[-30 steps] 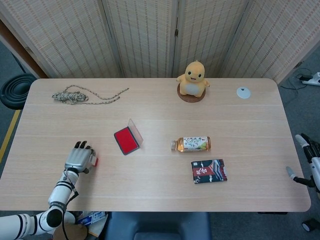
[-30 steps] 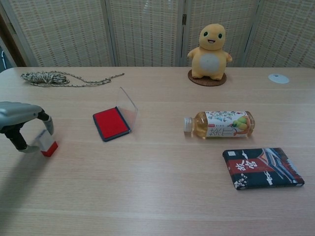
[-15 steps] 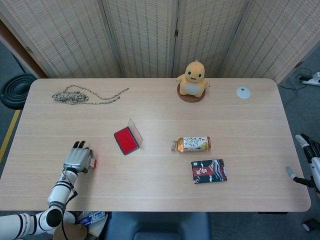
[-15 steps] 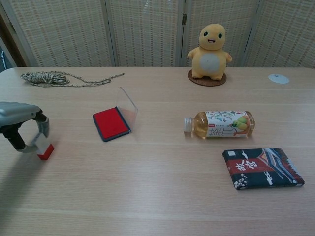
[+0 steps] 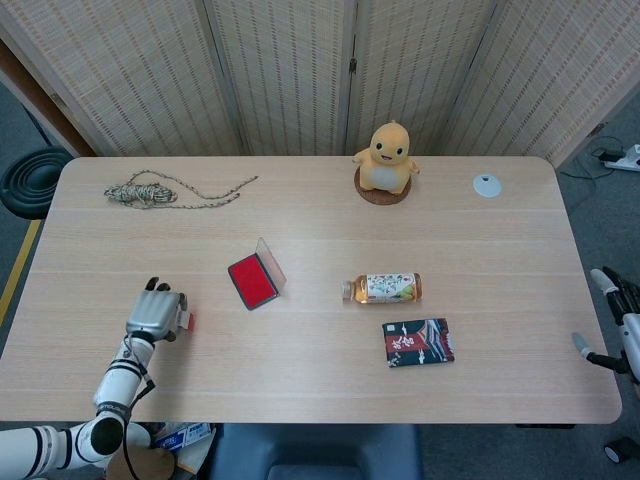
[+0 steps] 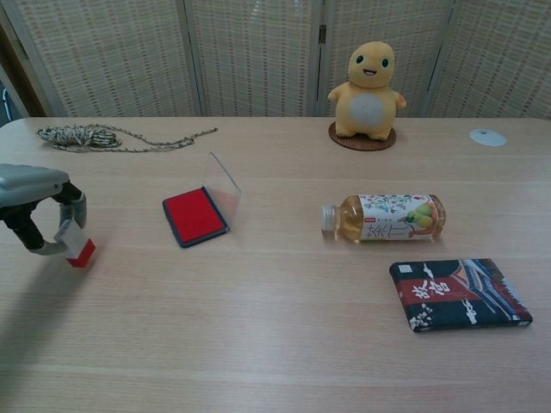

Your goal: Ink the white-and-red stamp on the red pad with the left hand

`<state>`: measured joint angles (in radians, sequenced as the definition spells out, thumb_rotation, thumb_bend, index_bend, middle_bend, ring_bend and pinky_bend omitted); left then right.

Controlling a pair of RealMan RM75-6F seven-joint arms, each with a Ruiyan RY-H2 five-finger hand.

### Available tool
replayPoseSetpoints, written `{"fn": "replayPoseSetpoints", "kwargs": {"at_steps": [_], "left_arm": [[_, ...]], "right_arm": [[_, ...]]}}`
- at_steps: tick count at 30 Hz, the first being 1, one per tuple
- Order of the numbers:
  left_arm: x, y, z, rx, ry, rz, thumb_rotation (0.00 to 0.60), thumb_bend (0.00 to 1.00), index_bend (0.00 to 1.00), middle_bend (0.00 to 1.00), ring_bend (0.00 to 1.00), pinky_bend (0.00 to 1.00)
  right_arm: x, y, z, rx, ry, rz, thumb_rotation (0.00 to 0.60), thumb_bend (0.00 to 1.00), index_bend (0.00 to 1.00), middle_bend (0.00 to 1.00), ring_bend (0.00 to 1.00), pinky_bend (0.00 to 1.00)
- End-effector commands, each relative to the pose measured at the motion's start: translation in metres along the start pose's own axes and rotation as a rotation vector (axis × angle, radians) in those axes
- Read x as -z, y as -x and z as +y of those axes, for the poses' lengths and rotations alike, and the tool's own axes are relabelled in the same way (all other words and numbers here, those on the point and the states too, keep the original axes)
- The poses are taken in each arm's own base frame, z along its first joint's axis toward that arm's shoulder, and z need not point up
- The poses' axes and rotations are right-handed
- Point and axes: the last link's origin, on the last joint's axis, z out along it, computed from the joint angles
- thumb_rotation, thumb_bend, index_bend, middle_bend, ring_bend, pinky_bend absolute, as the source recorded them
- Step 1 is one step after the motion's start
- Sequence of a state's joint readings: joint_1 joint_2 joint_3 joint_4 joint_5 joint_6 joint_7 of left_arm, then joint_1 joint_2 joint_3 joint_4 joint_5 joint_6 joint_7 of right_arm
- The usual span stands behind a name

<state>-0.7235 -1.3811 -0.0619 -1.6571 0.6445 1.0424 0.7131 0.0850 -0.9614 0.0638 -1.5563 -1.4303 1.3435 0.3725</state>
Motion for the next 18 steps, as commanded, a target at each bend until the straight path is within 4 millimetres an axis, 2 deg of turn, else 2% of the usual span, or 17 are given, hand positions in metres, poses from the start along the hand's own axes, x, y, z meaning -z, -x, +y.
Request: {"fn": "replayPoseSetpoints", "kwargs": {"at_steps": [1, 14, 18], "left_arm": [[-0.002, -0.012, 0.004, -0.015, 0.002, 0.020, 0.600, 0.31, 0.52, 0.47, 0.20, 0.15], [-0.025, -0.042, 0.040, -0.056, 0.042, 0.026, 0.600, 0.31, 0.52, 0.47, 0.21, 0.18], [-0.032, -0.045, 0.051, -0.062, 0.050, 0.019, 0.600, 0.31, 0.52, 0.47, 0.22, 0.25]], "right_arm": [[-0.001, -0.001, 0.001, -0.004, 0.006, 0.003, 0.600, 0.31, 0.00, 0.00, 0.00, 0.00], [-0.007, -0.007, 0.011, -0.041, 0.031, 0.000, 0.600, 0.31, 0.00, 0.00, 0.00, 0.00], [-0.008, -0.009, 0.014, -0.059, 0.035, -0.004, 0.600, 0.31, 0.00, 0.00, 0.00, 0.00]]}}
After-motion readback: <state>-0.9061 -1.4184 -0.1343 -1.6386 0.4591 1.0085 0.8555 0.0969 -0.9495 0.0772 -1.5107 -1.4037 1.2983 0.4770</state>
